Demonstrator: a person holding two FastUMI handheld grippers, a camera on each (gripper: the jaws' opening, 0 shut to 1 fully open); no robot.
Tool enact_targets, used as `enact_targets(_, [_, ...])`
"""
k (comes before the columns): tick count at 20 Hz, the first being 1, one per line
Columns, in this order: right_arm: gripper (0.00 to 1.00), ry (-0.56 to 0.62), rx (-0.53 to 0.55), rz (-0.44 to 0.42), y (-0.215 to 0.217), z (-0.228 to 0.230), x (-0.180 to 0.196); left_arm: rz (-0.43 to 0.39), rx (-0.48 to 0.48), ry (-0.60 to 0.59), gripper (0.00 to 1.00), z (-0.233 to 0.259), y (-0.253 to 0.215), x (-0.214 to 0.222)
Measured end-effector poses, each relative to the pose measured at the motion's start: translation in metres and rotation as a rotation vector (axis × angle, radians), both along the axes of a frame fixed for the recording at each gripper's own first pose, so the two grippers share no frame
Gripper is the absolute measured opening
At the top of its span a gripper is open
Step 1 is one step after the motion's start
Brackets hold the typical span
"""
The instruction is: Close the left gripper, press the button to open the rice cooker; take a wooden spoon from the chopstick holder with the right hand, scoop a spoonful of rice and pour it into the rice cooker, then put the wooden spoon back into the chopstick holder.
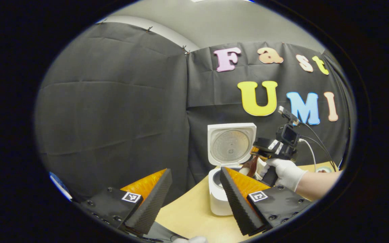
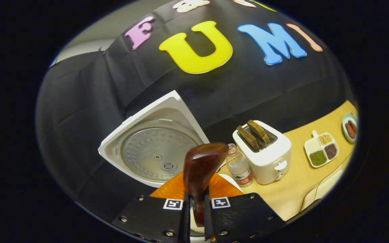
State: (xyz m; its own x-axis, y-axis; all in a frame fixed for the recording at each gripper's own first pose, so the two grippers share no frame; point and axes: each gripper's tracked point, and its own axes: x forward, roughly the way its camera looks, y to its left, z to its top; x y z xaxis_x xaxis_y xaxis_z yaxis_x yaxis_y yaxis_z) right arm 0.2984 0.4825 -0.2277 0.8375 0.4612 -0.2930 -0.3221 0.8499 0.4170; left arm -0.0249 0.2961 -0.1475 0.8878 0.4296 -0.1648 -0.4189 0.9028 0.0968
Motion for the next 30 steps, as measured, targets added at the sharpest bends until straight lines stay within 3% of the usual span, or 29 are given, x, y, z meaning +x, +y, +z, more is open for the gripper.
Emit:
enact_targets(4, [0.16,-0.127,-0.203,0.053,0.007,-0.007,-0.008,0.001,0.009,-0.002,1.0,0.0,0.0,0.0])
enact_targets(8, [0.16,-0.232,-0.316,0.1,0.015,-0.004,-0.013,0.004,0.0,0.009,1.0,-0.002,0.0,-0.002])
enact_targets(11, [0.17,-0.361,-0.461,0.168,0.023,0.006,-0.021,0.01,-0.006,0.013,1.0,-0.002,0.0,-0.004])
enact_targets(18, [0.16,-0.555,-0.659,0.28,0.046,0.015,-0.037,0.01,0.004,0.005,1.0,0.0,0.001,-0.004])
enact_targets(24, [0.16,-0.513,-0.634,0.277,0.042,0.012,-0.033,0.006,-0.003,0.001,1.0,0.0,0.001,-0.004])
enact_targets(30, [0.17,-0.28,-0.32,0.219,0.026,0.026,-0.018,0.005,0.0,0.006,1.0,0.001,0.001,-0.007])
